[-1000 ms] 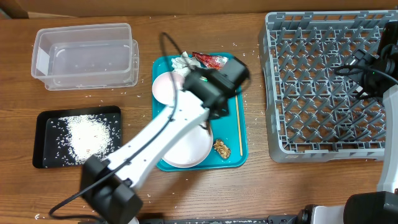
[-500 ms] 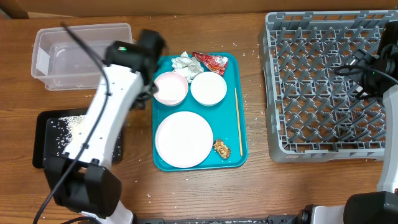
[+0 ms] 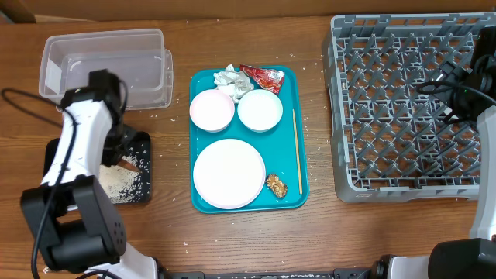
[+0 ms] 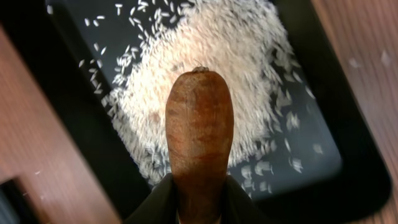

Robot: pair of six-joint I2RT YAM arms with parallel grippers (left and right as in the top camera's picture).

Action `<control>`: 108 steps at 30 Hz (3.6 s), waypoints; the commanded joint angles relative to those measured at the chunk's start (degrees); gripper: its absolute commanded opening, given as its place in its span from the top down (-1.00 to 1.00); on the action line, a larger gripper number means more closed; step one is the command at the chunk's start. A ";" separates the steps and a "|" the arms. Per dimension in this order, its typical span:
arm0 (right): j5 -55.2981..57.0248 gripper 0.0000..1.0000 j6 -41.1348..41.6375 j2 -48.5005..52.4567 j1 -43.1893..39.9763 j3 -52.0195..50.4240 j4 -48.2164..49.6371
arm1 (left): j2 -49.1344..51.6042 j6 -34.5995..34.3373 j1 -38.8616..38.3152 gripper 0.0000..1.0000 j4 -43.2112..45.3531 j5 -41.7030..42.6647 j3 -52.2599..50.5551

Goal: Sort waste into correct bins and load items into the dishwasher
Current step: 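Carry the carrot left and drop it onto the black tray, then return the left gripper to the tray and grasp the brown food scrap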

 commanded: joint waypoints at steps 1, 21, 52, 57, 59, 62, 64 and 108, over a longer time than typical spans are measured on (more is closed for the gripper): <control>0.39 -1.00 0.26 -0.37 0.04 0.96 0.11 | -0.94 1.09 3.85 0.54 3.78 1.20 -4.15; 0.42 -1.00 0.26 -0.37 0.04 0.96 0.11 | -1.09 11.06 6.73 0.10 11.52 6.78 -6.69; 0.42 -1.00 0.26 -0.37 0.04 0.96 0.11 | -4.04 -3.54 -58.58 -0.08 21.31 27.54 -6.19; 0.42 -1.00 0.26 -0.37 0.04 0.96 0.09 | 1.86 -7.28 -60.81 -0.09 22.95 27.50 -6.19; 0.42 -1.00 0.26 -0.37 0.04 0.96 0.11 | 3.78 -7.48 -60.63 -0.09 22.95 26.99 -6.19; 0.42 -1.00 0.26 -0.37 0.04 0.96 0.11 | 4.83 -7.61 -60.06 -0.09 22.69 25.22 -6.19; 0.42 -1.00 0.26 -0.37 0.04 0.96 0.11 | 4.83 -7.61 -59.98 -0.09 22.47 23.93 -6.16; 0.42 -1.00 0.26 -0.37 0.04 0.96 0.11 | 9.31 -9.01 -60.04 0.03 22.60 22.64 -4.24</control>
